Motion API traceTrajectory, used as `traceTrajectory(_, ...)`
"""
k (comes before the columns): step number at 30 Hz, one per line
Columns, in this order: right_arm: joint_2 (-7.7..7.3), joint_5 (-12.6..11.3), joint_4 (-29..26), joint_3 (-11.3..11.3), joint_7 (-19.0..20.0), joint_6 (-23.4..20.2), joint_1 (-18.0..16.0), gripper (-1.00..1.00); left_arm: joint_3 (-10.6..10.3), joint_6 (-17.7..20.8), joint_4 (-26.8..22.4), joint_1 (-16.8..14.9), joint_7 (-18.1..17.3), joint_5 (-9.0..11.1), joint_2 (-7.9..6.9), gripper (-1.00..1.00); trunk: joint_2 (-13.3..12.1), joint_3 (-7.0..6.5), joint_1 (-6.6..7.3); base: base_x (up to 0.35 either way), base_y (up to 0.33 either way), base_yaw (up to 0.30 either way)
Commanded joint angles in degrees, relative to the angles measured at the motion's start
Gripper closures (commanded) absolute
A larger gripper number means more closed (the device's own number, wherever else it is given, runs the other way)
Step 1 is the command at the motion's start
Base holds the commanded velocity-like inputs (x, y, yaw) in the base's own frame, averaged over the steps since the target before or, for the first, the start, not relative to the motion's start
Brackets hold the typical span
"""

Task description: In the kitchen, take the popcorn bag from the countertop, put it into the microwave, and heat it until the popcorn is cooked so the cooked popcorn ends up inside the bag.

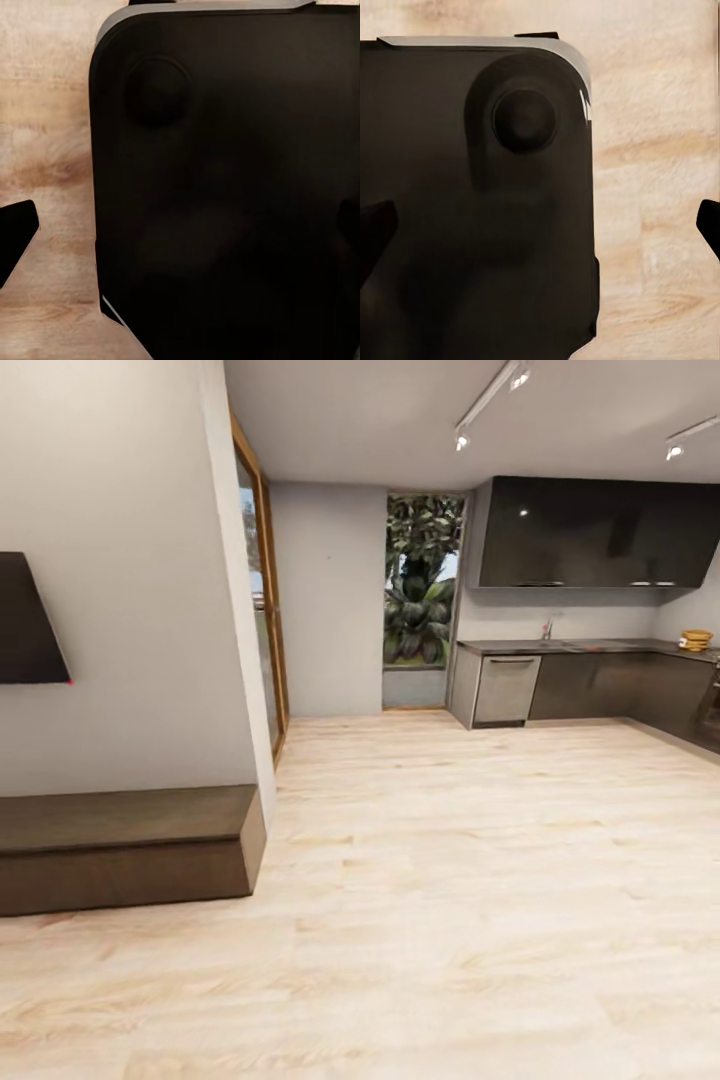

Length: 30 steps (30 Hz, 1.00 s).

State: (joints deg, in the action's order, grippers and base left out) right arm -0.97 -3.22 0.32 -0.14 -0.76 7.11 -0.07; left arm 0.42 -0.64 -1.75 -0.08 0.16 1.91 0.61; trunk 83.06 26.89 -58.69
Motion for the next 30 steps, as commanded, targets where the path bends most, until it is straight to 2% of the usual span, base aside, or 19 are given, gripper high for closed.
traceTrajectory(1,0.01,-0.35,0.04,0.00,-0.03,0.26,-0.02,-1.00,0.02,-0.07,-0.01,-0.01,0.02,0.20,0.01,-1.00,0.02,0.04,-0.03,0.322,0.000,-0.237)
traceTrajectory(30,0.00,-0.38,0.04,-0.03,-0.03,0.19,-0.02,-1.00,0.02,-0.17,-0.01,0.01,0.02,0.17,0.01,-1.00,0.02,0.04,-0.03,0.322,0.000,-0.253)
